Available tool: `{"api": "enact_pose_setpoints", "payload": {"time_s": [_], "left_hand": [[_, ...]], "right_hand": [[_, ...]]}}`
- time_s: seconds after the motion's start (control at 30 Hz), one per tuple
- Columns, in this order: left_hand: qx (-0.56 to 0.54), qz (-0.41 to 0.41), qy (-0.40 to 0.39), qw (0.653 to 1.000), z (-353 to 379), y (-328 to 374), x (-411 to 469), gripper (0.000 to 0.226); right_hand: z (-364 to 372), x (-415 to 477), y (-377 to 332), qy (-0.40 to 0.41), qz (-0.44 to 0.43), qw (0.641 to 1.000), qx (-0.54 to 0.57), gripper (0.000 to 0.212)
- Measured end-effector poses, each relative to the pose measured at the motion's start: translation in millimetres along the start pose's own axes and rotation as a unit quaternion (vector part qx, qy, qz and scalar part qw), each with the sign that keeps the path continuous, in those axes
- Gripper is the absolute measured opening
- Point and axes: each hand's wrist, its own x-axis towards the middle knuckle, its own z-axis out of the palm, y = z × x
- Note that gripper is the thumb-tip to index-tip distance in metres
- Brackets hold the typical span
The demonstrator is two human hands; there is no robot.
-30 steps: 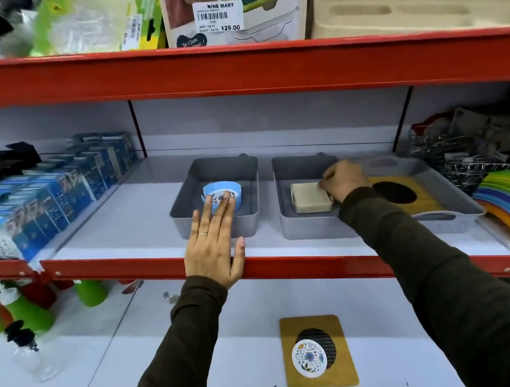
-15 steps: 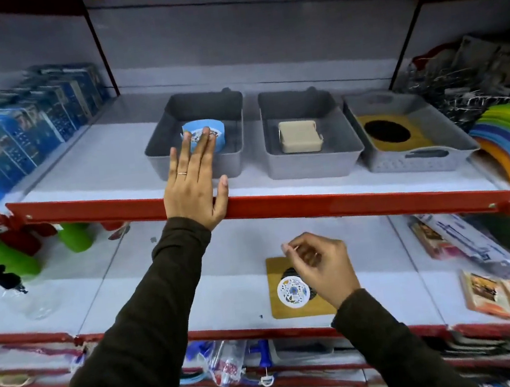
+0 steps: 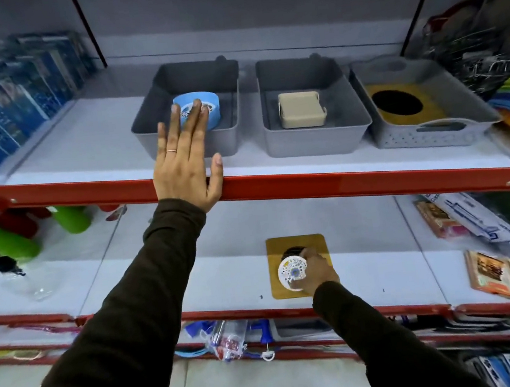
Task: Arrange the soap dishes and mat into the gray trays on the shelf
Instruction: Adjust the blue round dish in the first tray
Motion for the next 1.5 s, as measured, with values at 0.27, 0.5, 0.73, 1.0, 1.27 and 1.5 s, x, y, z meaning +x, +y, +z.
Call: {"api": "enact_pose_setpoints", "payload": {"time_s": [0.27,0.5,0.73,1.0,1.27,1.5], "left_hand": [[-0.003,0.0,-0.007,1.0,-5.3,1.7,-0.2,0.068],[-0.015,-0.009,-0.024,1.0,-13.2,4.9,-0.7,0.07],[-0.007,-0.022,-0.045,0.999,-16.9,5.5,-2.0,0.071],[-0.013,-0.04,-0.028,0.999,-14.5,5.4,-0.1,0.076],[-0.018,-0.032,-0.016,0.999,-10.7,2.3,2.1,0.077],[-0.012,-0.026,-0.013,1.0,-7.5,1.2,0.4,0.076]], "right_hand": [[-69.1,-66.3,-30.8,0.039,-0.076,0.932,0.352,0.021],[-172.6,-126.5,-83.0,0.07,-0.211,0.815,0.535,0.02],[-200.7,-130.9,-101.7,0.096,-0.217,0.806,0.543,0.024],[-233.7,-66.0,-200.5,0.096,-0.238,0.816,0.517,0.026],[-220.6,55.3,-312.1,0.096,-0.196,0.903,0.371,0.024],[-230.3,40.1,-308.0,0.032,-0.198,0.933,0.3,0.033]]}}
